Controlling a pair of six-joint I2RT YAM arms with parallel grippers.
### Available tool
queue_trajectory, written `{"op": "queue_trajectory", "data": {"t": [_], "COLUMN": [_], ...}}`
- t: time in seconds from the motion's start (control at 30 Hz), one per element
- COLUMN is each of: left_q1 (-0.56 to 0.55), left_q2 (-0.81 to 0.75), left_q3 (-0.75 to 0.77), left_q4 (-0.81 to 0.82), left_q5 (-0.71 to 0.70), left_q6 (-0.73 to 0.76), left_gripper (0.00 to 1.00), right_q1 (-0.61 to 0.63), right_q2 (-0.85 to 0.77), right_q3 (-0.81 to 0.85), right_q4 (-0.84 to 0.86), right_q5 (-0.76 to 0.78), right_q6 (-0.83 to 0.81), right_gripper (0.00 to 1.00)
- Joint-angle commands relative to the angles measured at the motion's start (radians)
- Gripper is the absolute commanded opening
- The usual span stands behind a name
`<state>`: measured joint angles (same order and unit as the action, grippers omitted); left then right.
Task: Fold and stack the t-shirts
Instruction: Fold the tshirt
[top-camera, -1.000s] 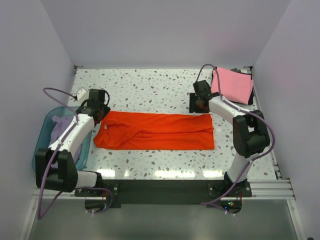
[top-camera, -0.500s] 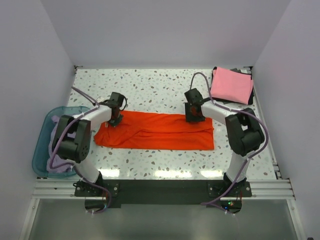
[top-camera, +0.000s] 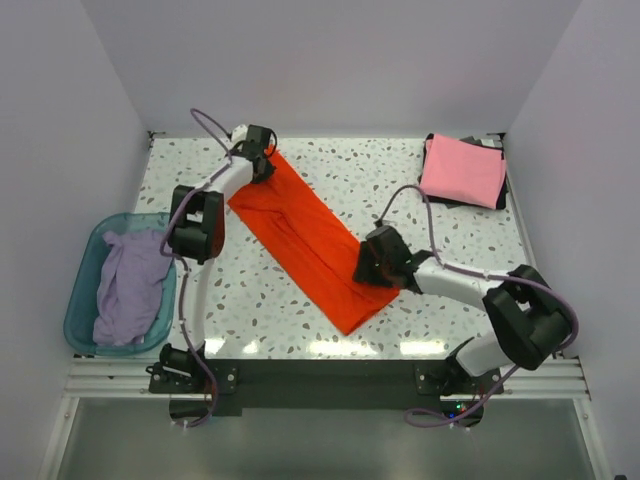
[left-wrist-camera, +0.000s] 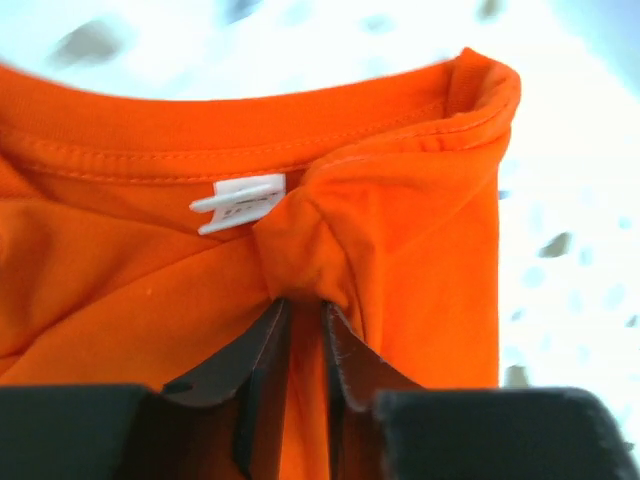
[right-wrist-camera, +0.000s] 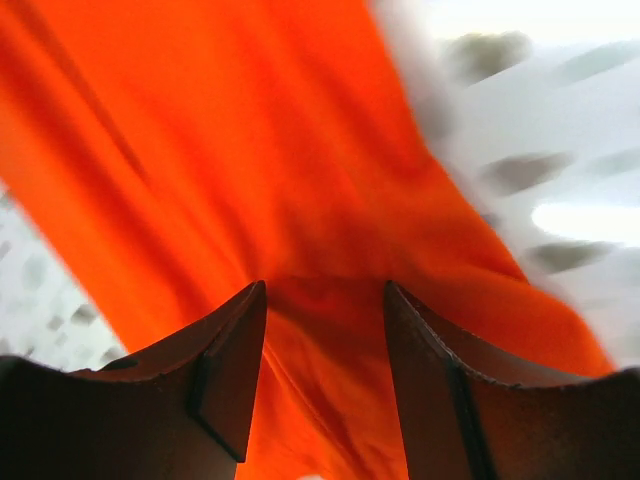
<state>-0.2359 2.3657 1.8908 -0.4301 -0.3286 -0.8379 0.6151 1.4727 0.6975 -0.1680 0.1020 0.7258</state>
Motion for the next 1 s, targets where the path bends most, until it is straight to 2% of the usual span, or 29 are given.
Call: {"op": "queue_trajectory", "data": {"t": [0.0, 0.03, 0.07, 0.1, 0.17, 0.23, 0.37, 0.53, 0.63, 0.73, 0.77, 0.8, 0.83, 0.87, 0.9, 0.97], "left_q1": [-0.006, -0.008, -0.009, -0.009, -0.009, -0.009, -0.006, -0.005, -0.008, -0.013, -0.016, -0.019, -0.023, -0.031, -0.036, -0.051], "left_q2": [0.160, 0.214, 0.236, 0.253, 0.254, 0.209, 0.098, -0.113, -0.250, -0.386, -0.428, -0.521, -0.575, -0.633, -0.743, -0.847], "left_q3": [0.253, 0.295, 0.333, 0.393, 0.406, 0.393, 0.381, 0.269, 0.159, 0.009, -0.048, -0.194, -0.278, -0.367, -0.542, -0.700], "left_q4": [0.132, 0.166, 0.194, 0.226, 0.287, 0.358, 0.396, 0.415, 0.326, 0.153, 0.122, 0.114, 0.114, 0.154, 0.178, 0.212], "left_q5": [0.237, 0.288, 0.324, 0.392, 0.453, 0.480, 0.487, 0.468, 0.332, 0.165, 0.142, 0.114, 0.090, 0.071, 0.060, 0.031], "left_q6": [0.230, 0.255, 0.272, 0.278, 0.276, 0.276, 0.293, 0.286, 0.222, 0.102, 0.073, 0.033, 0.007, -0.018, -0.050, -0.090], "left_gripper": [0.32, 0.41, 0.58, 0.66, 0.81, 0.85, 0.91, 0.90, 0.84, 0.58, 0.46, 0.42, 0.37, 0.28, 0.26, 0.17], "right_q1": [0.179, 0.246, 0.267, 0.281, 0.282, 0.273, 0.273, 0.278, 0.291, 0.374, 0.396, 0.412, 0.445, 0.459, 0.491, 0.517], "right_q2": [-0.002, 0.017, 0.047, 0.063, 0.074, 0.071, 0.041, 0.037, 0.069, 0.078, 0.077, 0.075, 0.071, 0.061, 0.057, 0.067], "right_q3": [-0.041, 0.000, 0.032, 0.065, 0.137, 0.209, 0.255, 0.266, 0.283, 0.307, 0.309, 0.309, 0.306, 0.301, 0.292, 0.290], "right_q4": [0.165, 0.201, 0.200, 0.146, 0.111, 0.044, 0.004, -0.047, -0.083, -0.135, -0.146, -0.159, -0.162, -0.166, -0.166, -0.168], "right_q5": [-0.025, -0.003, 0.016, 0.042, 0.097, 0.131, 0.142, 0.114, 0.065, 0.146, 0.169, 0.186, 0.215, 0.228, 0.243, 0.266], "right_q6": [0.279, 0.302, 0.305, 0.297, 0.262, 0.210, 0.080, -0.002, -0.060, -0.104, -0.106, -0.105, -0.094, -0.088, -0.083, -0.063], "right_gripper": [0.54, 0.54, 0.55, 0.55, 0.58, 0.59, 0.60, 0.60, 0.56, 0.54, 0.54, 0.50, 0.48, 0.47, 0.45, 0.42]}}
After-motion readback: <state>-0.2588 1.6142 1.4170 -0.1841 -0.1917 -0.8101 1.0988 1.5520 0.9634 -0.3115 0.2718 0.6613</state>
